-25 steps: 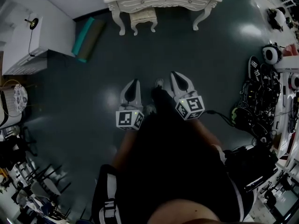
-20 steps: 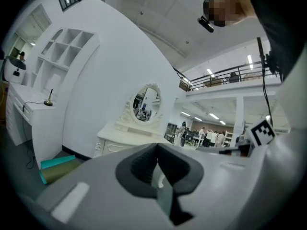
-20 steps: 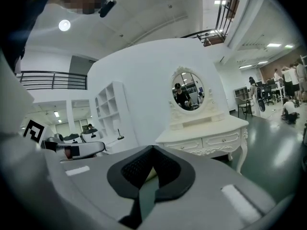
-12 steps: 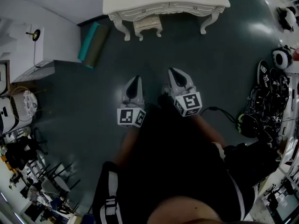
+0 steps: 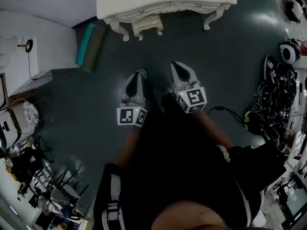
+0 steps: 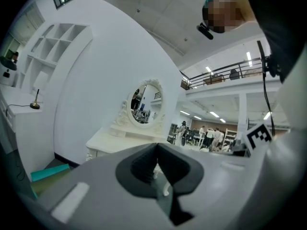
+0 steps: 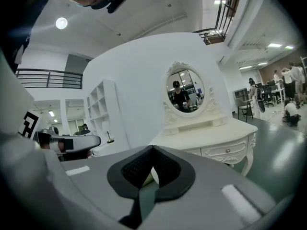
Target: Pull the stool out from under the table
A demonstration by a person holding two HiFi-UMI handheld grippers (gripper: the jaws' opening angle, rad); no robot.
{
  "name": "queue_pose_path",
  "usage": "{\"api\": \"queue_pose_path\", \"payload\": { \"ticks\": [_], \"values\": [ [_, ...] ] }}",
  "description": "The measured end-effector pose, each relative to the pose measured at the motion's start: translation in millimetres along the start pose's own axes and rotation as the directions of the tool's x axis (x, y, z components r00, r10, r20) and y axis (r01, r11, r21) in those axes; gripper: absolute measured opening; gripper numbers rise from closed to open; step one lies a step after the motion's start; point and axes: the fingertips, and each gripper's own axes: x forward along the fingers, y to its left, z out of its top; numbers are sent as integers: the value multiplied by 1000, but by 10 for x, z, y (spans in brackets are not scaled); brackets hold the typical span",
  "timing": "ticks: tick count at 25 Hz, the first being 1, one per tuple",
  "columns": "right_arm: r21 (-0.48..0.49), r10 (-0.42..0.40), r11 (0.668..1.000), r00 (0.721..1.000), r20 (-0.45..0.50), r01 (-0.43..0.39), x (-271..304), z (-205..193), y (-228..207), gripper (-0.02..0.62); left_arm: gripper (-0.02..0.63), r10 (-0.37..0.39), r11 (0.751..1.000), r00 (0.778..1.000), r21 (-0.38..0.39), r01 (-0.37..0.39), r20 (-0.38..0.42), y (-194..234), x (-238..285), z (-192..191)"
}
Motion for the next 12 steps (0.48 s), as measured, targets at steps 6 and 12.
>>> {"api": "queue_pose_path", "payload": {
  "ticks": [6,12],
  "values": [
    [21,-54,998,998,-12,54,562,6,-88,-2,6,-25,999,1000,-23,24,-11,499,542,74],
    [57,-75,995,996,-53,78,1128,-124,-162,-2,6,-52,998,998,-21,51,-33,905,1078,44]
  ]
}}
